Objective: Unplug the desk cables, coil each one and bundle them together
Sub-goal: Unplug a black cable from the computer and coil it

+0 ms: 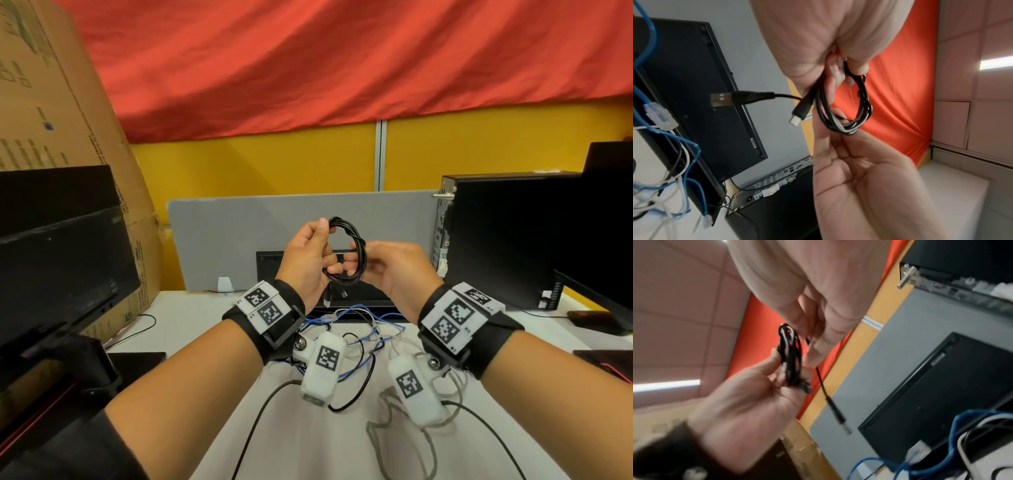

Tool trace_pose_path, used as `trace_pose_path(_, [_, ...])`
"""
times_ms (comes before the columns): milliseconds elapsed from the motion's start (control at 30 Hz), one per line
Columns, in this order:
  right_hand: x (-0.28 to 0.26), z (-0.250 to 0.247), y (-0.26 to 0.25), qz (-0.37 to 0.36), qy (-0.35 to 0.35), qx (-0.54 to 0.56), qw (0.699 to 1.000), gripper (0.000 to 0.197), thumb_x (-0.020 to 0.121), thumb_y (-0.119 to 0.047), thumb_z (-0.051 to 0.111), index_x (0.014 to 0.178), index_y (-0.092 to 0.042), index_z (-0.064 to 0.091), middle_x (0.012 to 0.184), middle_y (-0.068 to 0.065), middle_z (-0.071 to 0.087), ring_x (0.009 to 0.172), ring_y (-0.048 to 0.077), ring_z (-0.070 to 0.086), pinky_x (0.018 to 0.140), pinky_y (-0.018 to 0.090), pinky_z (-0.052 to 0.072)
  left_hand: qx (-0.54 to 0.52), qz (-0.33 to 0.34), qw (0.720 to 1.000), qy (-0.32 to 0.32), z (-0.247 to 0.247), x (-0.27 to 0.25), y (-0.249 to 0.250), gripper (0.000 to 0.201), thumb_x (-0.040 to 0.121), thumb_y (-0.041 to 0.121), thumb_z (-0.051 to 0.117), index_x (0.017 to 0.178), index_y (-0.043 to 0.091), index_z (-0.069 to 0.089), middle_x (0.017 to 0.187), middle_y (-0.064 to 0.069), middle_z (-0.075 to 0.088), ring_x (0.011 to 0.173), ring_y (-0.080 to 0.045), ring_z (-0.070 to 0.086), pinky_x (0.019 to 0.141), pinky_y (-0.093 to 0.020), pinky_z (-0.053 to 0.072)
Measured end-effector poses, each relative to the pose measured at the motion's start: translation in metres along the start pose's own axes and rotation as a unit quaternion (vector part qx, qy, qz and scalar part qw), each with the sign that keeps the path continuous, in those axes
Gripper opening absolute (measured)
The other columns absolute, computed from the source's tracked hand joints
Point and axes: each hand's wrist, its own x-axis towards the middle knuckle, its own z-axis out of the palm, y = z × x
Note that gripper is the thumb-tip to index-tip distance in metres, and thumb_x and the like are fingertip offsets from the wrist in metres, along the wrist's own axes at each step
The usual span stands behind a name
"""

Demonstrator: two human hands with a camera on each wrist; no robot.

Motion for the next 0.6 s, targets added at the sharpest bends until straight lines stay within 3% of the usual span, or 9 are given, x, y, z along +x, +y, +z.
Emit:
trace_pose_path(133, [-0.010,0.005,-0.001,0.007,-0.062,-0.009,0.998,0.017,0.091,-0.007,0.060,0.101,0.006,0.067,0.092,0.021,0.070,0.085,0.026,0.069,0.078,0.029,0.058,0.023,0.002,1.000,0.006,-0.003,0.002,-0.002,0.024,0.102,0.032,0.044,0.100,0.010,0.053,0.048,0.007,0.027,0.040,-0.007,0.026,0.045,-0.022,0.038])
trace_pose_path(300, [-0.013,0.008,0.000,-0.016,-0.034,-0.071,0.997,0.008,0.088,0.004,0.061,0.093,0.006,0.067,0.079,0.015,0.069,0.086,0.033,0.071,0.086,0.034,0.057,0.039,-0.012,0.999,0.006,-0.005,0.000,-0.004,0.026,0.102,0.033,0.042,0.101,0.010,0.054,0.049,0.008,0.029,0.042,-0.007,0.028,0.046,-0.022,0.042])
trace_pose_path(467, [-0.013,0.010,-0.004,-0.019,-0.027,-0.022,0.999,0.022,0.090,0.006,0.057,0.109,-0.002,0.063,0.078,0.010,0.070,0.070,0.018,0.070,0.070,0.025,0.057,0.036,-0.017,0.999,0.001,-0.004,-0.002,-0.002,0.025,0.103,0.031,0.039,0.100,0.010,0.053,0.051,0.006,0.026,0.044,-0.007,0.026,0.051,-0.024,0.035])
trace_pose_path(600, [-0.011,0.012,-0.006,0.015,-0.044,0.048,0.998,0.027,0.094,0.000,0.053,0.120,-0.006,0.055,0.068,0.003,0.065,0.063,0.014,0.064,0.069,0.027,0.052,0.039,-0.020,0.999,-0.012,-0.005,-0.003,-0.002,0.026,0.104,0.030,0.038,0.096,0.010,0.054,0.050,0.006,0.026,0.043,-0.006,0.029,0.057,-0.026,0.042])
